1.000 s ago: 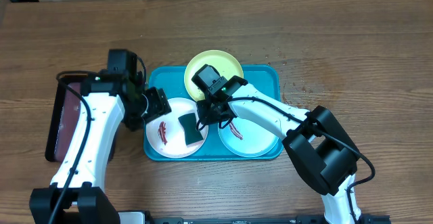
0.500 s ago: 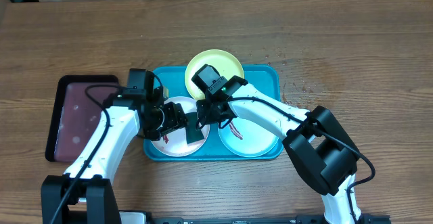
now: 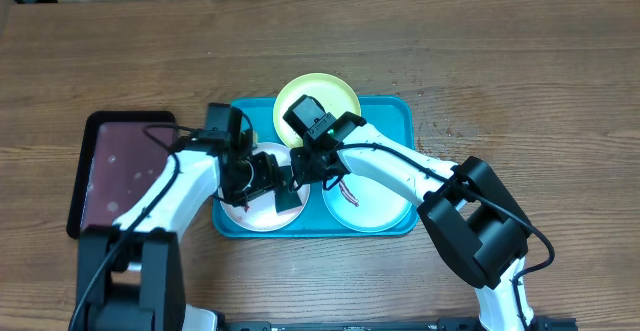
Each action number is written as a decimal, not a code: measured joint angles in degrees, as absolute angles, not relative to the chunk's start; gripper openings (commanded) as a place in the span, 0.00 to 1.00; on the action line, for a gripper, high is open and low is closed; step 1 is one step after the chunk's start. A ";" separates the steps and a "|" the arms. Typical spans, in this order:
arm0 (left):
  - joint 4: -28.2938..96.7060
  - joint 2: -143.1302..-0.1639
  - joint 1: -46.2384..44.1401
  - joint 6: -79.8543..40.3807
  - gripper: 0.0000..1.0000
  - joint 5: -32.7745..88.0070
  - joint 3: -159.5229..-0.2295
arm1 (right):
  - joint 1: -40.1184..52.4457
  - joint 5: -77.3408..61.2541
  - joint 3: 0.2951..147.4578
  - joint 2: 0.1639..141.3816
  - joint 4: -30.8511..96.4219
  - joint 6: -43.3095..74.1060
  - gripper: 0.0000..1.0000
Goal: Clean dirty plates on tray and stack at the side
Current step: 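Regrasp the sponge on the white plate with the left gripper, then scrub the white plate with the sponge while the right gripper holds it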
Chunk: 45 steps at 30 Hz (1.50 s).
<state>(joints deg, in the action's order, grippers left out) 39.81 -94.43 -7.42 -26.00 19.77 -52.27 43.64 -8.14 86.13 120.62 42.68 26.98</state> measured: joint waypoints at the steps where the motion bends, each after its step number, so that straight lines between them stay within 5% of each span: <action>1: 39.40 -95.18 -7.60 -26.02 0.64 20.05 -52.16 | 43.66 -8.16 86.13 120.62 42.68 26.96 0.04; 20: 37.69 -96.03 -7.90 -25.26 0.51 22.57 -52.10 | 43.64 -8.14 86.13 120.62 42.68 26.96 0.04; 31: 37.67 -96.03 -10.04 -24.91 0.29 22.22 -52.10 | 43.64 -8.14 86.13 120.62 42.68 26.98 0.04; 36: 37.80 -96.03 -10.15 -25.34 0.07 21.50 -52.10 | 43.66 -8.16 86.13 120.62 42.70 27.00 0.04; 45: 39.07 -96.01 -10.70 -29.34 0.04 11.53 -52.10 | 43.72 -8.62 86.13 120.62 42.63 27.03 0.04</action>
<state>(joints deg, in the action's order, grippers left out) 39.07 -96.01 -10.70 -29.34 11.53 -52.10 43.72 -8.62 86.13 120.62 42.63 27.03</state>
